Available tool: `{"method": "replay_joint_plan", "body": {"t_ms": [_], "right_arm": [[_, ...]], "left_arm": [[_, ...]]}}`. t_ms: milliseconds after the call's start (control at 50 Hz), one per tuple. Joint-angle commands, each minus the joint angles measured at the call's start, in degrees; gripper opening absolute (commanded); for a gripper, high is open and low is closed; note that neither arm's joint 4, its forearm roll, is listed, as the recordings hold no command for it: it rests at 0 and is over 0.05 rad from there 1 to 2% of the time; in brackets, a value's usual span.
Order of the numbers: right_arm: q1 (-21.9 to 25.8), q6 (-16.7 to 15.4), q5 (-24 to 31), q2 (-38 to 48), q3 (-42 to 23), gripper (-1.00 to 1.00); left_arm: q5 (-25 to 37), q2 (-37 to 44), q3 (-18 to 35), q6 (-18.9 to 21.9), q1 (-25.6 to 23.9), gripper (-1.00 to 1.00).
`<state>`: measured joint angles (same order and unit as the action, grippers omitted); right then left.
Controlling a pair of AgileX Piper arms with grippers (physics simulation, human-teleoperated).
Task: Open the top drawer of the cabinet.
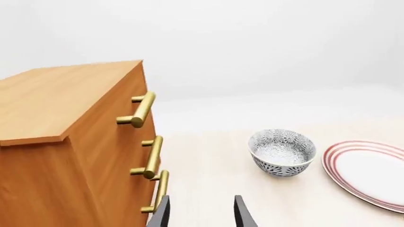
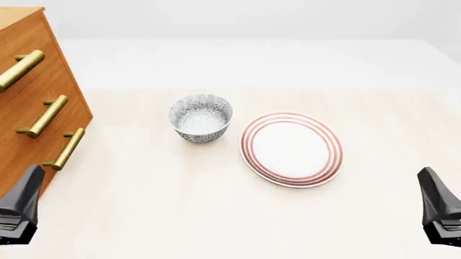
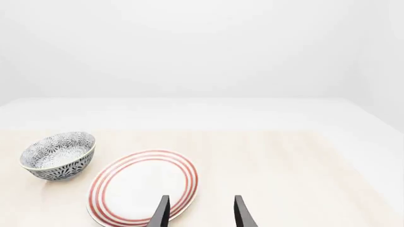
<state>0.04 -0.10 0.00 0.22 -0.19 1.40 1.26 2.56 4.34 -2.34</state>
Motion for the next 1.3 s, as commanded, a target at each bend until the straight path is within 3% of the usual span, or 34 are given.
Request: {"method": "replay_joint_plan", "body": {"t_ms": [20,760,980,1160,1300], "right_arm": [[0.00,0.00,0.10,-0.03,-0.08,1.00],[-0.01,0.03,0.03,0.08,-0.10,1.00],[0.00,0.02,0.03,0.08,-0.10,1.00],[0.01,0.02,0.03,0.08,-0.10,1.00],[0.01,0.02,0.03,0.08,-0.10,1.00]], "left_arm": [[0.37,3.61,2.20,6.45,-1.40,1.00],[4.44,16.33,15.53,18.87,-2.86,1.00],[2.28,23.77,17.72,28.75,-2.93,1.00],[1.69,26.13,18.07,38.42,-1.51,1.00],[1.15,26.34,17.65,43.53,-0.53,1.00]]}}
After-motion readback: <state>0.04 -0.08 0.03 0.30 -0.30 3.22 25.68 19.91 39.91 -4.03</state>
